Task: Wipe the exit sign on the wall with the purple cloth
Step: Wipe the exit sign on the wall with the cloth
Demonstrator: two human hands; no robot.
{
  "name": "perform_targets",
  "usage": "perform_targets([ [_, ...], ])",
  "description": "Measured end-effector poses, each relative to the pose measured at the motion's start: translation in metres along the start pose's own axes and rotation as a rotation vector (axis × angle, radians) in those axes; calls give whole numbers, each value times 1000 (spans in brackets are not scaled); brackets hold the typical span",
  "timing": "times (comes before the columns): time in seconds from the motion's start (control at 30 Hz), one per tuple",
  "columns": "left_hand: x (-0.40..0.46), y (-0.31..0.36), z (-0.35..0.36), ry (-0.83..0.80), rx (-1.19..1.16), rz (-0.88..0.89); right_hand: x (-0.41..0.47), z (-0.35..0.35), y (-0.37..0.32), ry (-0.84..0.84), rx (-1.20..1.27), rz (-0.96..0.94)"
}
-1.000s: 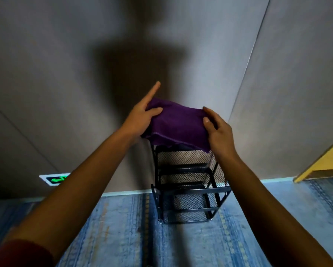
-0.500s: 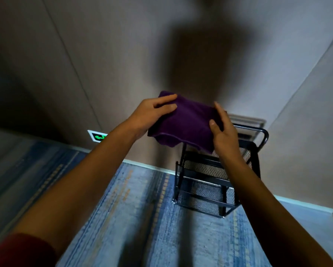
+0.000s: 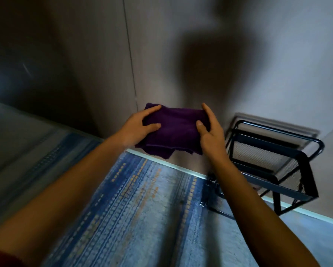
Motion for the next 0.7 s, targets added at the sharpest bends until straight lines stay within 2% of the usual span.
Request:
perform_targets([
  [0.07, -7, -27, -29, 42, -165, -142, -3, 34, -11, -83, -6, -36],
  [0.13, -8, -47, -52, 85, -199, -216, -6, 65, -19, -189, -20, -66],
  [0.2, -3, -60, -67, 81, -127, -208, -7, 96, -20, -287, -36, -67],
  [0.33, 16, -75, -80, -51, -19, -145, -1, 154, -16, -425, -70, -73],
  [0.47, 45, -102, -104, -120, -80, -226, 29, 206, 1, -425, -4, -56],
  [0.7, 117, -156, -174, -181, -79, -265, 105, 296, 45, -254, 226, 104],
])
Point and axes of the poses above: each hand's wrist, its own x-axis towards the middle knuckle, its own z-axis out of the palm, y = z × x, the point moved 7 cm from there along x, towards the middle knuckle, and after that the axes turned 4 degrees about y, right-handed, at the moved point
